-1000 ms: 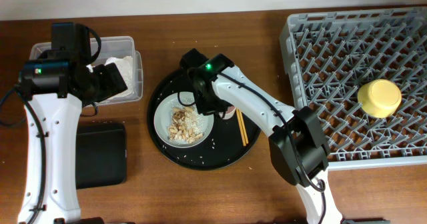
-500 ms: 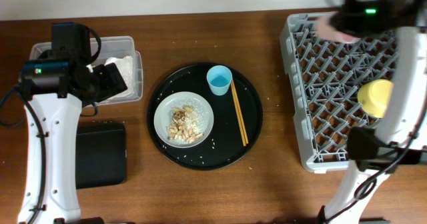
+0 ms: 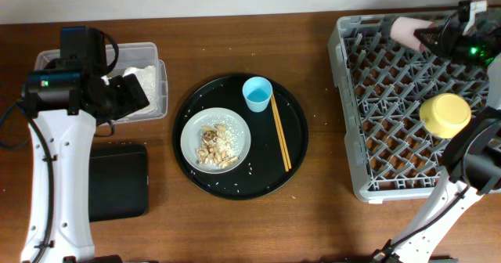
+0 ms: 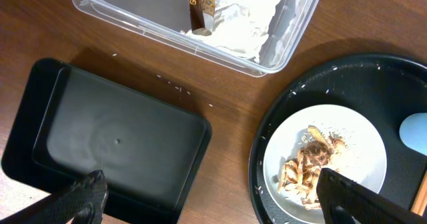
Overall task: Sort waste into correct bins and load items into the dishwasher rack
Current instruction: 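Carry the pink cup to the rack's back and set it down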
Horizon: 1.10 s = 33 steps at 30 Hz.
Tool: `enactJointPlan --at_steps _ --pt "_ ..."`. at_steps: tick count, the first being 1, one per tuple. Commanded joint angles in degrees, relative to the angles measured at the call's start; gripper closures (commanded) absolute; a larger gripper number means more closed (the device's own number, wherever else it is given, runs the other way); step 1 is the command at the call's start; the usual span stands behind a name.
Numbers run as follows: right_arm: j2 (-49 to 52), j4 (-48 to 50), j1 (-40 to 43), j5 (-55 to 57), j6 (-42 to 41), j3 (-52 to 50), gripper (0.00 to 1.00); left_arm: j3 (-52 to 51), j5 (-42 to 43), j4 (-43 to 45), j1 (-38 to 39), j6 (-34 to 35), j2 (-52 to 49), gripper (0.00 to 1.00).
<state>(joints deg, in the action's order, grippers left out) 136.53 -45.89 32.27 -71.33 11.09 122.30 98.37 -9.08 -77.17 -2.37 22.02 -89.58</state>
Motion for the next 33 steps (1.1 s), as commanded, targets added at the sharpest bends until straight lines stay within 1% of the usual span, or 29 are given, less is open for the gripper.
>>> enactJointPlan --at_steps 1,2,3,4,13,14,15,16,17,18,19,20,21,23,25,33 --pt "-0.17 0.04 0.48 -1.64 -0.17 -1.79 0.96 -0.09 -0.61 -0.04 -0.04 -0.87 0.15 0.01" --pt "-0.17 -0.55 0.50 4.52 -4.42 -2.16 0.96 -0.09 -0.61 -0.04 -0.04 -0.87 0.15 0.01" --pt "-0.17 -1.90 0.50 8.92 -6.08 -2.16 0.96 -0.09 -0.61 -0.04 -0.04 -0.87 0.13 0.01" --pt "-0.17 -3.21 0.63 10.54 -6.14 -2.16 0.96 -0.09 -0.61 -0.04 -0.04 -0.87 0.13 0.01" --pt "-0.22 -9.75 5.27 10.78 -6.05 -2.08 0.96 -0.09 -0.61 -0.04 -0.04 -0.87 0.15 0.01" --pt "-0.22 -10.10 5.31 10.78 -6.03 -2.08 0.94 -0.09 -0.61 -0.04 -0.04 -0.87 0.15 0.01" --pt "-0.22 -10.01 5.27 9.68 -5.29 -2.08 0.96 -0.09 -0.61 -0.04 -0.04 -0.87 0.15 0.01" --pt "-0.22 -9.79 5.22 5.70 -2.56 -2.08 0.96 -0.09 -0.61 -0.04 -0.04 -0.87 0.15 0.01" --pt "-0.22 -9.18 5.18 -0.74 0.24 -2.08 0.96 -0.09 -0.61 -0.04 -0.04 -0.87 0.15 0.01" --pt "-0.22 -6.73 5.03 -8.26 0.68 -2.08 0.96 -0.09 -0.61 -0.04 -0.04 -0.87 0.15 0.01" --pt "-0.20 -4.22 4.66 -13.09 0.66 -2.08 0.96 -0.09 -0.61 -0.04 -0.04 -0.87 0.15 0.01" --pt "-0.22 -1.99 3.89 -14.29 0.46 -2.08 0.96 -0.09 -0.61 -0.04 -0.04 -0.87 0.15 0.01" --pt "-0.20 -1.20 3.21 -11.72 0.46 -2.08 0.96 -0.09 -0.61 -0.04 -0.04 -0.87 0.15 0.01" --pt "-0.17 -1.18 1.42 -2.10 -1.05 -2.10 0.96 -0.09 -0.61 -0.04 -0.04 -0.87 0.15 0.00" --pt "-0.17 -1.40 1.01 2.86 -1.05 -2.12 0.96 -0.09 -0.61 -0.04 -0.04 -0.87 0.15 0.01" --pt "-0.17 -5.64 1.22 11.15 -0.76 -3.43 0.96 -0.09 -0.61 -0.04 -0.04 -0.87 0.13 0.01"
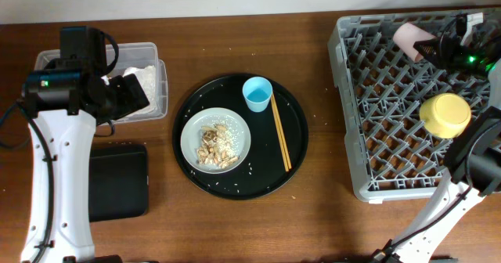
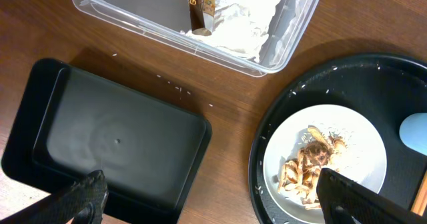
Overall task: Sort waste into correct bins and load items into the dishwasher rack
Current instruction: 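Carry the pink cup to the rack's back and set it down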
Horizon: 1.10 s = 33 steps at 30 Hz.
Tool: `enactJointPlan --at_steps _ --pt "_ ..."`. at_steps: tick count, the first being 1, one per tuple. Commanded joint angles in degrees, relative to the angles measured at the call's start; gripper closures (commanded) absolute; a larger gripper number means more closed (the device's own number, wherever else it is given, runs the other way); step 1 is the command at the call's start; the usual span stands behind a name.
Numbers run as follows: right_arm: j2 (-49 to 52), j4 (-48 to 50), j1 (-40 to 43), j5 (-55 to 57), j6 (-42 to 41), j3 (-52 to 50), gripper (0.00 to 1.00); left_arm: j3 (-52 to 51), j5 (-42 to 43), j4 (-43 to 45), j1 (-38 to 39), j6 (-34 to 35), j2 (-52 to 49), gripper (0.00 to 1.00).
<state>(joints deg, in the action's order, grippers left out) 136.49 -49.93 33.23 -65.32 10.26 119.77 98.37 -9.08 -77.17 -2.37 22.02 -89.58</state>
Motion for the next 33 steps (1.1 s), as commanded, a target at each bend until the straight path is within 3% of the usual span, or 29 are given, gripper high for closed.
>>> enactJointPlan --at_steps 1,4,11,14,22,23,25,27,31,33 --pt "-0.13 -2.03 0.26 7.65 0.02 -0.90 0.96 -0.09 -0.61 -0.04 -0.04 -0.87 0.15 0.01" --pt "-0.13 -4.11 0.26 13.16 0.07 -0.90 0.96 -0.09 -0.61 -0.04 -0.04 -0.87 0.15 0.00" --pt "-1.46 -13.75 3.23 13.84 0.85 2.99 0.80 -0.09 -0.61 -0.04 -0.04 -0.87 0.15 0.01" --pt "-6.78 -21.42 4.02 26.51 0.85 7.37 0.80 -0.09 -0.61 -0.04 -0.04 -0.87 0.15 0.01" --pt "-24.44 -31.17 0.00 28.50 -3.63 11.52 0.80 -0.09 -0.61 -0.04 -0.04 -0.87 0.15 0.01" --pt "-25.75 -31.34 -2.14 28.55 -3.28 11.52 0.76 -0.09 -0.61 -0.04 -0.04 -0.87 0.13 0.01" --pt "-26.16 -26.60 -7.63 35.43 -0.04 11.43 0.57 -0.09 -0.61 -0.04 -0.04 -0.87 0.13 0.01" --pt "-21.84 -19.87 -12.07 52.13 -6.16 11.28 0.79 -0.09 -0.61 -0.04 -0.04 -0.87 0.15 0.01" --pt "-6.40 -6.97 -13.44 57.00 -8.07 11.28 0.84 -0.09 -0.63 -0.04 -0.04 -0.87 0.15 0.01" --pt "-1.92 -5.44 -13.44 57.00 -8.24 11.28 0.84 -0.09 -0.61 -0.04 -0.04 -0.87 0.15 0.00"
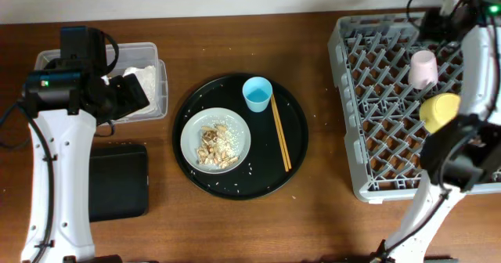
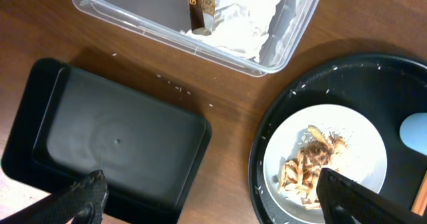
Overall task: Sort waste into correct bins and load items into the dishwasher rack
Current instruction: 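Carry the pink cup to the rack's back and set it down, then reach the right gripper to the blue cup and grasp it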
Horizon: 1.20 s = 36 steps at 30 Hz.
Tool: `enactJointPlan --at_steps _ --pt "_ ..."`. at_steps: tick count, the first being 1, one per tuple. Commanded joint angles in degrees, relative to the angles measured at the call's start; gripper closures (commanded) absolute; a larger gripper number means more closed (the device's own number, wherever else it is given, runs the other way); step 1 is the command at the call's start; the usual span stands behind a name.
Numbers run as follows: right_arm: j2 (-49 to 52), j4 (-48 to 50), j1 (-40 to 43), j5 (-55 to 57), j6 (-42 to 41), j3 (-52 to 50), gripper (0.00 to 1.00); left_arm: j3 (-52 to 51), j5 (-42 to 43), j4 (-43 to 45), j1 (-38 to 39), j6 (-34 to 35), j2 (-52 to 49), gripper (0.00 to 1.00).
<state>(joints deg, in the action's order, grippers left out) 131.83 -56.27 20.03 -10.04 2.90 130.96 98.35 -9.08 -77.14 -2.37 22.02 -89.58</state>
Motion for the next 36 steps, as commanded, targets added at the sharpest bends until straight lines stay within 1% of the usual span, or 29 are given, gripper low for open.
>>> enactJointPlan --at_steps 1,2,4,6,8,12,17,19,21,22,23,24,25,26,27,28,29,30,31,32,33,34,35,36 --pt "4.68 0.83 -0.24 1.77 -0.87 0.09 0.86 -0.07 -0.61 -0.07 -0.04 -0.87 0.13 0.01" --pt "5.27 0.61 -0.02 2.56 -0.87 0.09 0.91 -0.07 -0.61 -0.07 -0.04 -0.87 0.15 0.01" --pt "5.20 -0.33 0.02 7.78 -0.87 0.11 0.91 -0.07 -0.61 -0.07 -0.04 -0.87 0.15 0.01" --pt "5.07 -3.43 0.02 12.81 -0.87 0.11 0.91 -0.07 -0.61 -0.07 -0.04 -0.87 0.15 0.01" --pt "4.15 -5.77 0.02 14.69 -0.87 0.22 0.91 -0.07 -0.61 -0.07 -0.04 -0.87 0.15 0.01" --pt "2.36 -10.91 1.03 15.74 -0.90 0.33 0.91 -0.07 -0.63 -0.07 -0.04 -0.87 0.15 0.01" --pt "1.66 -14.21 2.89 15.91 -1.51 0.33 0.91 -0.07 -0.63 -0.07 -0.04 -0.87 0.15 0.01" --pt "1.36 -15.06 3.63 15.87 -1.97 0.33 0.96 -0.07 -0.63 -0.07 -0.04 -0.87 0.15 0.01" --pt "-2.08 -15.96 3.69 13.14 -1.92 0.33 0.96 -0.07 -0.63 -0.07 -0.04 -0.87 0.15 0.01" --pt "-5.70 -16.65 3.61 8.33 -1.92 0.33 0.96 -0.07 -0.63 -0.07 -0.04 -0.87 0.13 0.01" --pt "-10.56 -18.27 3.61 -1.14 -1.95 0.33 0.96 -0.07 -0.63 -0.07 -0.04 -0.87 0.15 0.01" --pt "-16.83 -21.33 3.50 -21.24 -1.92 0.33 0.69 -0.07 -0.63 -0.07 -0.04 -0.87 0.15 0.01" --pt "-19.12 -23.96 3.39 -31.10 -1.90 0.33 0.34 -0.07 -0.63 -0.07 -0.04 -0.87 0.15 0.00" --pt "-21.22 -27.06 1.81 -39.08 0.22 0.33 0.17 -0.07 -0.63 -0.07 -0.04 -0.87 0.15 0.01" --pt "-21.55 -30.16 -0.83 -41.79 3.45 0.33 0.01 -0.07 -0.63 -0.07 -0.04 -0.87 0.15 0.01" --pt "-21.31 -33.90 -4.66 -41.75 9.38 0.11 0.02 -0.07 -0.63 -0.07 -0.04 -0.87 0.13 0.01" --pt "-20.63 -36.96 -12.09 -38.91 16.20 -1.18 0.02 -0.07 -0.63 -0.07 -0.04 -0.87 0.13 0.01" --pt "-20.44 -36.65 -15.80 -36.02 16.17 -1.88 0.02 -0.07 -0.61 -0.07 -0.04 -0.87 0.15 0.01" --pt "-20.28 -35.74 -23.30 -34.56 16.13 -2.21 0.02 -0.07 -0.63 -0.07 -0.04 -0.87 0.15 0.01" --pt "-19.93 -32.46 -28.59 -33.86 15.43 -2.23 0.02 -0.07 -0.63 -0.07 -0.04 -0.87 0.15 0.01" --pt "-19.63 -29.53 -32.00 -28.94 12.96 -2.23 0.02 -0.07 -0.63 -0.07 -0.04 -0.87 0.13 0.01" --pt "-19.12 -26.75 -35.52 -19.69 7.26 -2.23 0.02 -0.07 -0.63 -0.07 -0.04 -0.87 0.13 0.01" --pt "-17.49 -23.54 -41.64 -1.36 -0.76 -2.29 0.02 -0.07 -0.63 -0.07 -0.04 -0.87 0.15 0.01" --pt "-16.02 -22.23 -44.89 6.32 -3.78 -2.29 0.02 -0.07 -0.63 -0.07 -0.04 -0.87 0.15 0.01"
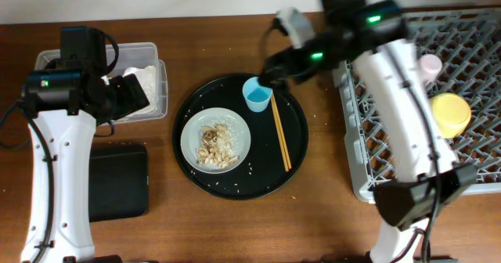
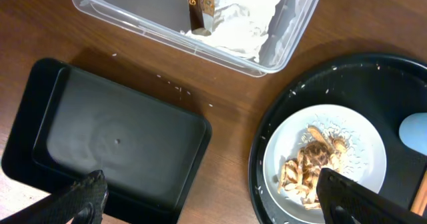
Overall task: Sort waste into correct bins and load items into the dishwasher rack
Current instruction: 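Reach the right gripper to the blue cup and grasp it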
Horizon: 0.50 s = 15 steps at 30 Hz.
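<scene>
A blue cup stands at the back of the round black tray, beside a white plate of food scraps and a pair of chopsticks. My right gripper reaches in from the rack and sits right at the cup's far-right rim; its jaws are too dark to read. In the grey dishwasher rack are a pink cup and a yellow bowl. My left gripper hangs open and empty, between the black bin and the plate.
A clear bin at the back left holds white paper and a brown wrapper. The black bin lies in front of it. Rice grains are scattered over the tray. The right arm spans the gap between tray and rack.
My right arm has moved from the back of the rack to the tray, its gripper now at the blue cup. The pink cup stays in the rack. The left arm has not moved.
My right gripper held the pink cup over the rack's far right corner at the first two moments. Then the cup stood in the rack behind the yellow bowl, with the gripper off it. Now that gripper is at the blue cup. The left arm stayed put throughout.
</scene>
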Tool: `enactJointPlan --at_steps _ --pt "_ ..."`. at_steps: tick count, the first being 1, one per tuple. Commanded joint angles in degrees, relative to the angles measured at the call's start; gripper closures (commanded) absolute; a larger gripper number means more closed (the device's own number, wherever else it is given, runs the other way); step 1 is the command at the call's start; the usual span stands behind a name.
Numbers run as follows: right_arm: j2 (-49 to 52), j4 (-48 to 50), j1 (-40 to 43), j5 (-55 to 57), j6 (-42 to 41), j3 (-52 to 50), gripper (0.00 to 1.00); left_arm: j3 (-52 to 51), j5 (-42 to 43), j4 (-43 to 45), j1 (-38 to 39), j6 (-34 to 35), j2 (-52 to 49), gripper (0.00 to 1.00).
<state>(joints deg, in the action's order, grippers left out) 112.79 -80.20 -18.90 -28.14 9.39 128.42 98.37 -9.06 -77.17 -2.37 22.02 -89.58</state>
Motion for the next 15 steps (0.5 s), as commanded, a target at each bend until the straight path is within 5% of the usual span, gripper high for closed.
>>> enactJointPlan --at_steps 1,3,6,15 --pt "4.96 3.32 -9.09 29.44 -12.28 0.24 0.01 -0.09 -0.66 -0.04 -0.04 -0.87 0.15 0.01" --pt "9.97 8.72 -13.00 34.38 -16.85 0.24 0.00 -0.09 -0.63 -0.04 -0.04 -0.87 0.15 0.01" --pt "15.39 13.11 -13.09 32.87 -27.10 0.24 0.29 -0.09 -0.66 -0.04 -0.04 -0.87 0.15 0.01" --pt "25.77 16.81 -13.46 30.91 -29.92 -0.76 0.36 -0.09 -0.66 -0.04 -0.04 -0.87 0.15 0.01"
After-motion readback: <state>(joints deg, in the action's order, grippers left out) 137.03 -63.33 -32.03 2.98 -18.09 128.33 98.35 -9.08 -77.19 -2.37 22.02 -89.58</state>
